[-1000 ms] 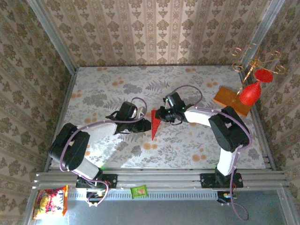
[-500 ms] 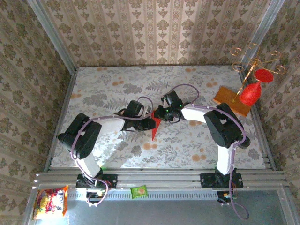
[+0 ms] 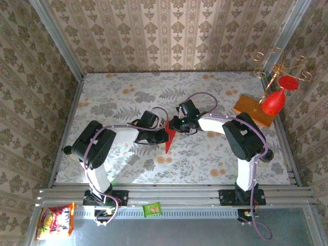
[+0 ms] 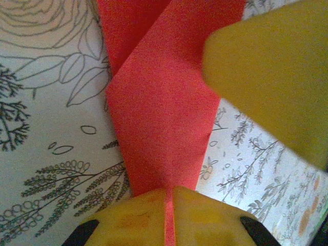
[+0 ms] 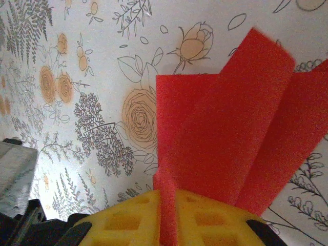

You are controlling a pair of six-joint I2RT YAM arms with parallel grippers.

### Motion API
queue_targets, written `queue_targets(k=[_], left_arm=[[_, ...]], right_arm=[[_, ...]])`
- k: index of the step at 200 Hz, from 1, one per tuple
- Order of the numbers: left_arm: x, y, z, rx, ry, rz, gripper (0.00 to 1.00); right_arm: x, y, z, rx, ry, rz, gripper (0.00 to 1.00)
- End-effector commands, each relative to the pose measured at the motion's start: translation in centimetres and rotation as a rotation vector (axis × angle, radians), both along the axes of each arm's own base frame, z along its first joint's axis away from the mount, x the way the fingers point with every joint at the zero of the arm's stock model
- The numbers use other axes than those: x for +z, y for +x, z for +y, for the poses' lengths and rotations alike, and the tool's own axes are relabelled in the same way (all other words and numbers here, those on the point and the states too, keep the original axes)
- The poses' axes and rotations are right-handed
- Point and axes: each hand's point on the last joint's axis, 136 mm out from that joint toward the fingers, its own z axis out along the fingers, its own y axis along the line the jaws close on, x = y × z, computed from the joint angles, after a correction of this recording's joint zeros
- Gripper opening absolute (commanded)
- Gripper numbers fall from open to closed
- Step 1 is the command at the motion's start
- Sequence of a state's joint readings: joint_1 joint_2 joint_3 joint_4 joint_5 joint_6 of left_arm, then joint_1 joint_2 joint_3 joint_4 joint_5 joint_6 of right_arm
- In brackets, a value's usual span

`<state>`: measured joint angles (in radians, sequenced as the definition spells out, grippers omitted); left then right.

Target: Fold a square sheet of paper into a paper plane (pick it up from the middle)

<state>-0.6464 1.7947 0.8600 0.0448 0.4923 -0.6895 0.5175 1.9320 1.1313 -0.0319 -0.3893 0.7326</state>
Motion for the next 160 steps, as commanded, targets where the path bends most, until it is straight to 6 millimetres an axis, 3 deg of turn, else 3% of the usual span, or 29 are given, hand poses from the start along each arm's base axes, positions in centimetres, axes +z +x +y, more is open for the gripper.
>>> queue_targets(k=[1,92,160], left_arm=[[-0.4,0.4,0.3,0.026,0.024,0.025,0.11],[-0.7,0.2,0.3,0.013,0.031,0.039,0.10],[2.1,0.7,-0.8,-0.013,-0.044,-0.012,0.14]], right_arm=[[2.0,0.5,-0.7,0.002,-0.005,-0.053,0.17],[-0.3,-0.7,-0.4,0.062,-0.020,0.015,0.16],[-1.8,-0.6,-0.9,0.049,-0.059,0.044,0.16]])
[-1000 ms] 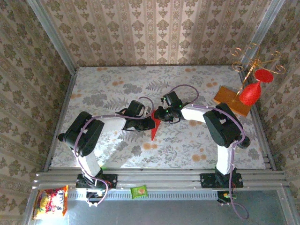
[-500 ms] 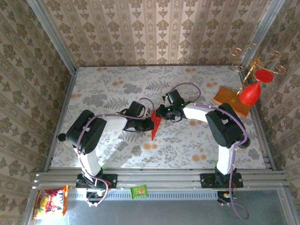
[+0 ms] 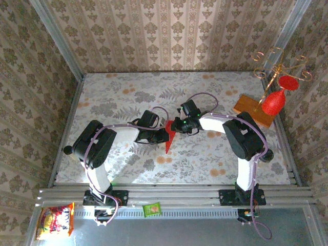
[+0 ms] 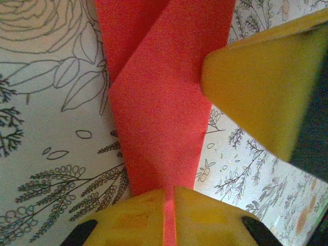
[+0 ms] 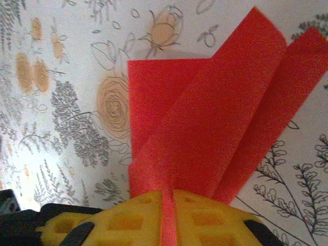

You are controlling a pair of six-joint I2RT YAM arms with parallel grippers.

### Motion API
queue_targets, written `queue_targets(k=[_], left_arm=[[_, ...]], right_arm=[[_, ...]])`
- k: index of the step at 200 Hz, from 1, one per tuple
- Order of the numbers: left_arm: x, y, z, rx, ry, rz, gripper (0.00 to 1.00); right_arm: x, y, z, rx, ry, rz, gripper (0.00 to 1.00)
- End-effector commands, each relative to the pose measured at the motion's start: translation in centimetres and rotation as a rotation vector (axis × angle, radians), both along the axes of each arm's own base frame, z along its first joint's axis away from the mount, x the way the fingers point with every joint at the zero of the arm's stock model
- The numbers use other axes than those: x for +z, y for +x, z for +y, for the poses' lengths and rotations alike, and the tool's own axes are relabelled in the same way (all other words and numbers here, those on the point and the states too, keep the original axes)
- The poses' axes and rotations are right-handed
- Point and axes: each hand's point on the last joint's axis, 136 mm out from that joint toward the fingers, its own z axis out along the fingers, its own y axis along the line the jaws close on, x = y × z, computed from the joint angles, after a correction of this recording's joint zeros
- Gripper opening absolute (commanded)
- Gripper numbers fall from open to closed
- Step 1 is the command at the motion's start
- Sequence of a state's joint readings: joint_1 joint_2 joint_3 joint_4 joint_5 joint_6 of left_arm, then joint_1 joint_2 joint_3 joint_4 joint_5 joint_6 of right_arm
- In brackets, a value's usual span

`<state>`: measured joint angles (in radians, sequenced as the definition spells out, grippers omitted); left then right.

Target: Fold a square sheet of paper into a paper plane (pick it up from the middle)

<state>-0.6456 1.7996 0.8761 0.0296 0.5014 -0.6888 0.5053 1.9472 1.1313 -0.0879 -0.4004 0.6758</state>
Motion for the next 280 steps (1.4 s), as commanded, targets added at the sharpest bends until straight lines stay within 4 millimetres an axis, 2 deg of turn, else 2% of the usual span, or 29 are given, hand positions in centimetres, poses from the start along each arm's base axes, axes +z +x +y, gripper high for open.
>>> queue_targets(k=[1,26,72,156,183,242,280], left_arm=[[1.9,0.6,-0.6,-0.008,-0.041,-0.019,0.14],[1.9,0.8,-1.0,-0.011,-0.054,-0.018,0.15],[0.1,0.8,-0.6,0.000,-0.003,0.019,0.14],[-2.5,-0.8,1.0,-0.005,0.089,0.097,0.08],[-3.4,-1.7,1.6,-0.013,0.115,0.127,0.00],[-5.5,-3.6,2.6,-0.029,0.148,0.193,0.00],[-5.7,-4.0,2.8,-0.035,0.152,0.198,0.00]], right_arm=[[-0.4,0.2,0.0,0.012,-0.017,0.012,0.16],[-0.6,0.3,0.1,0.013,-0.016,0.018,0.16],[-1.3,0.0,-0.1,0.011,-0.028,0.034,0.16],[-3.3,0.4,-1.0,-0.012,-0.041,0.058,0.15],[-3.6,1.9,-2.5,-0.056,-0.046,0.044,0.15],[-4.0,7.1,-5.3,-0.177,-0.026,0.031,0.15],[-4.3,9.8,-7.0,-0.245,-0.036,0.025,0.15]])
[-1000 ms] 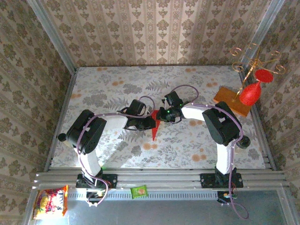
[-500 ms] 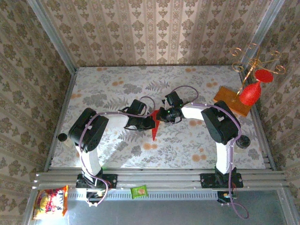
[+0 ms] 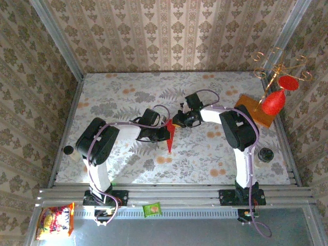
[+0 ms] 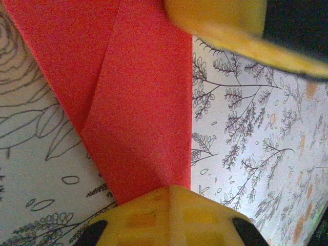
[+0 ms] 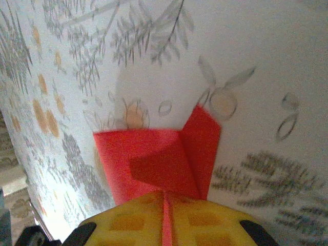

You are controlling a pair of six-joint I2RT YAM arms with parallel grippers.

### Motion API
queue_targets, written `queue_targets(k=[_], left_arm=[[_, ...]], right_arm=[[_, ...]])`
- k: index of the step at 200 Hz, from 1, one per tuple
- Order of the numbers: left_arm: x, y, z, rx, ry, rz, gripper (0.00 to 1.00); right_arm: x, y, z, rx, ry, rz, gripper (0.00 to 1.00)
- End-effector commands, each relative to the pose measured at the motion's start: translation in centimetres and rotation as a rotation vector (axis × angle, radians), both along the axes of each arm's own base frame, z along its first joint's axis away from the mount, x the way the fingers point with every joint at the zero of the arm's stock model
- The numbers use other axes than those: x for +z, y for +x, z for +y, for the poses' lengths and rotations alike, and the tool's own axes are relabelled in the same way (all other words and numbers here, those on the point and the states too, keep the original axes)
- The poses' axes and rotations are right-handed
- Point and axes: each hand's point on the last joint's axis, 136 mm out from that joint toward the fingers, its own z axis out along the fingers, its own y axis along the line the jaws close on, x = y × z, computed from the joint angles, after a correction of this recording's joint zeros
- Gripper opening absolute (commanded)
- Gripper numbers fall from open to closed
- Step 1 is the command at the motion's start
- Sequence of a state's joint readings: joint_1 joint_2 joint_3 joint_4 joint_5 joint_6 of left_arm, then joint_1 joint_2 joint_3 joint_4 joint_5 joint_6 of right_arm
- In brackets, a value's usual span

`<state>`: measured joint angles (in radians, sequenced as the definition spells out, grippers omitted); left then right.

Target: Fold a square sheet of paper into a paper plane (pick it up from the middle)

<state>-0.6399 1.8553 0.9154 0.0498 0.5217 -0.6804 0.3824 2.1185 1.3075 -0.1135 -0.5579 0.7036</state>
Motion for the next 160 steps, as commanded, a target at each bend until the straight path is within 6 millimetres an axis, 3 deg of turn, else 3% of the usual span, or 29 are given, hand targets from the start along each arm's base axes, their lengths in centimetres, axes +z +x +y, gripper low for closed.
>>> queue_targets(k=[1,30,60,82,105,130,160], left_arm=[[-5.1,-4.9,3.5,-0.025,0.168,0.195,0.00],[-4.5,-4.5,3.1,-0.034,0.156,0.178,0.00],[-2.8,-3.3,2.4,-0.040,0.127,0.132,0.00],[0.3,-1.7,1.2,-0.035,0.074,0.060,0.02],[4.5,-0.1,0.7,-0.014,0.012,-0.028,0.17],[7.1,0.9,2.9,0.054,0.003,-0.088,0.31],[7.4,1.7,8.3,0.178,0.064,-0.114,0.47]], right_arm=[[-3.2,4.8,-5.7,-0.184,-0.164,-0.052,0.15],[-2.3,6.0,-5.9,-0.180,-0.184,-0.072,0.15],[0.0,6.7,-5.6,-0.165,-0.180,-0.120,0.16],[2.8,6.1,-4.7,-0.133,-0.168,-0.171,0.17],[5.9,4.2,-3.9,-0.111,-0.184,-0.222,0.19],[7.6,1.2,-3.9,-0.126,-0.262,-0.236,0.27],[7.9,-2.3,-3.8,-0.126,-0.343,-0.221,0.45]])
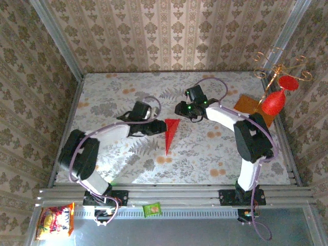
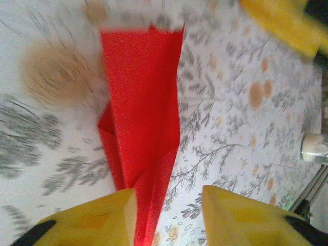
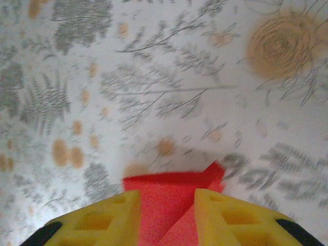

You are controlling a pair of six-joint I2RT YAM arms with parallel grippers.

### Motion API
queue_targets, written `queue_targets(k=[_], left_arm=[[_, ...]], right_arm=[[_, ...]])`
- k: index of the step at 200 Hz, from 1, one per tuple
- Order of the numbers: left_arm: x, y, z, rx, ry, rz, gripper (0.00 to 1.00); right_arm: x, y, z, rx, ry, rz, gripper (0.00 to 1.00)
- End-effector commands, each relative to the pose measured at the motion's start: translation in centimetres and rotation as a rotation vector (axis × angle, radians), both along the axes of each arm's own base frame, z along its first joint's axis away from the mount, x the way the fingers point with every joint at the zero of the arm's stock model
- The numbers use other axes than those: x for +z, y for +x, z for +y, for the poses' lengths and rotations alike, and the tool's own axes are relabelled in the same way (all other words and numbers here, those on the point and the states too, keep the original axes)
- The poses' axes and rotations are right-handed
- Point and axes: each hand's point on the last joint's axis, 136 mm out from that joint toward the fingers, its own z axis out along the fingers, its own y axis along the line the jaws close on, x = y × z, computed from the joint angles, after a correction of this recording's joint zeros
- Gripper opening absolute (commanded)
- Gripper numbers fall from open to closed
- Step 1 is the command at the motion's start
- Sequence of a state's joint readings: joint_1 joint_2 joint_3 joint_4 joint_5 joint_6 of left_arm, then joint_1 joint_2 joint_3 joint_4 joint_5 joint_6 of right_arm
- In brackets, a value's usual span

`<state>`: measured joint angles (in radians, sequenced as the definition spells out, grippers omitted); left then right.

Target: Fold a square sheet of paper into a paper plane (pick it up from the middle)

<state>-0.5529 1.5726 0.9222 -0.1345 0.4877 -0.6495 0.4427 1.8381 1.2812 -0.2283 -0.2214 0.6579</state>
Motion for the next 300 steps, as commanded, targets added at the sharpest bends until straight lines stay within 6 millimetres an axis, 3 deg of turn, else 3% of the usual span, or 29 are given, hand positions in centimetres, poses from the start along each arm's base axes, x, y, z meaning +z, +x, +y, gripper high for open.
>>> queue_targets(k=[1,21,52,75,106,147,198,229,259,300], left_arm=[[-1.1,0.1,4.7,0.102,0.092,0.014,0.48],[-1.7,0.7,8.5,0.187,0.153,0.015,0.59],[-2.3,0.8,11.5,0.260,0.190,0.007,0.75],[-2.7,0.7,12.0,0.272,0.196,0.004,0.82],[-3.0,0.7,11.9,0.266,0.189,0.003,0.86],[-3.3,0.4,11.8,0.256,0.189,0.008,0.88],[-3.6,0.5,11.5,0.251,0.178,0.018,0.88],[-3.6,0.6,11.0,0.240,0.155,0.027,0.88],[-3.3,0.6,9.6,0.204,0.072,0.042,0.89],[-2.8,0.3,6.7,0.125,-0.018,0.045,0.88]], right_arm=[[-0.9,-2.9,-1.5,-0.044,-0.131,0.044,0.46],[-0.8,-5.3,-0.7,-0.023,-0.205,0.046,0.61],[-1.4,-8.4,0.6,-0.010,-0.281,0.063,0.73],[-2.6,-10.0,1.9,0.007,-0.295,0.101,0.74],[-4.6,-10.8,3.1,0.025,-0.324,0.152,0.73],[-5.8,-10.9,2.4,0.014,-0.385,0.191,0.66],[-5.8,-11.0,1.5,-0.008,-0.411,0.189,0.56],[-6.4,-10.9,1.4,-0.020,-0.386,0.203,0.41],[-6.5,-10.1,1.6,-0.029,-0.327,0.190,0.27],[-7.2,-9.9,1.0,-0.040,-0.275,0.197,0.16]])
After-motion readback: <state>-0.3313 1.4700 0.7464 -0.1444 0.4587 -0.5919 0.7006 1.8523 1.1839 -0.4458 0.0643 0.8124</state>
